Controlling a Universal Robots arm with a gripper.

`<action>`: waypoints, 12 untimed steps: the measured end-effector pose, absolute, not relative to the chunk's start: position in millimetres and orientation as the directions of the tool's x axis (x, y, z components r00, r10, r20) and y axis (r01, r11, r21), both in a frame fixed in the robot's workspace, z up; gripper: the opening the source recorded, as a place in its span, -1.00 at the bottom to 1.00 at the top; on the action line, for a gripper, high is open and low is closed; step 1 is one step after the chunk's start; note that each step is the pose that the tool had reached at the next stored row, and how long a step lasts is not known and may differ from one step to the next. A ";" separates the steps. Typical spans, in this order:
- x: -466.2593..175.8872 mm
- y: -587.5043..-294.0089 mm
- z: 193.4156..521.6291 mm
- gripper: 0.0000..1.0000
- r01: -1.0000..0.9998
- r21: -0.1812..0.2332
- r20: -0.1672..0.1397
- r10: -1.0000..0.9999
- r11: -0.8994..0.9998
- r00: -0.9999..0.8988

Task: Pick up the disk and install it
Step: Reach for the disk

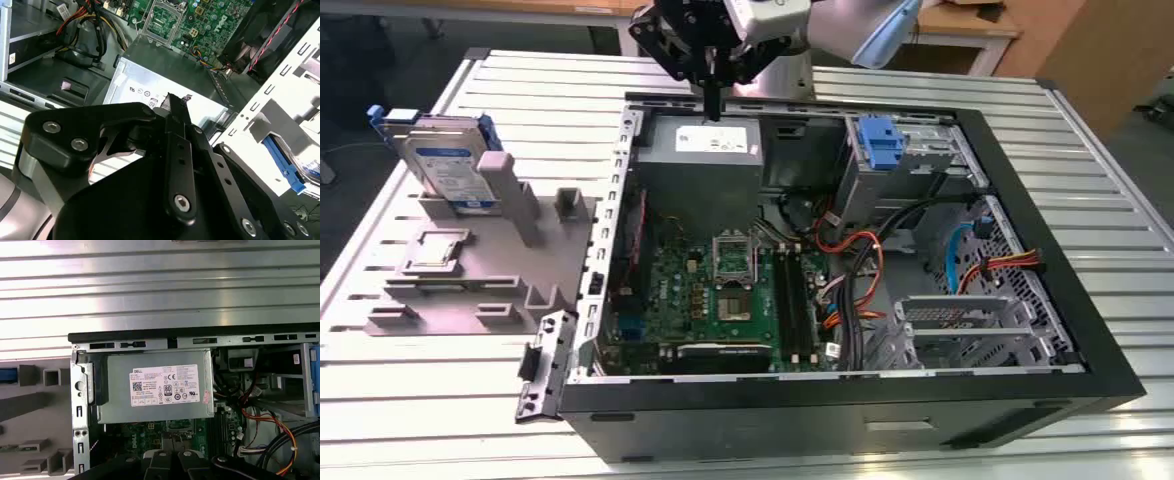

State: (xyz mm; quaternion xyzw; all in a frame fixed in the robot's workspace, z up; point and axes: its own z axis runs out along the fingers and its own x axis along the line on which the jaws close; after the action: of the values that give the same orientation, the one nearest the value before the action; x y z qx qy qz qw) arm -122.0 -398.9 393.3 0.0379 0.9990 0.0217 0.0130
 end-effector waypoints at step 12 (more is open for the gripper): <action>-127.6 -399.0 393.3 -0.80 0.075 0.044 -0.024 0.076 0.996 -0.997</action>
State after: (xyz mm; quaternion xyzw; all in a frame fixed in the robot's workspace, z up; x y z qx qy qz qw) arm -127.6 -399.0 393.3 0.0378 0.9990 0.0217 0.0131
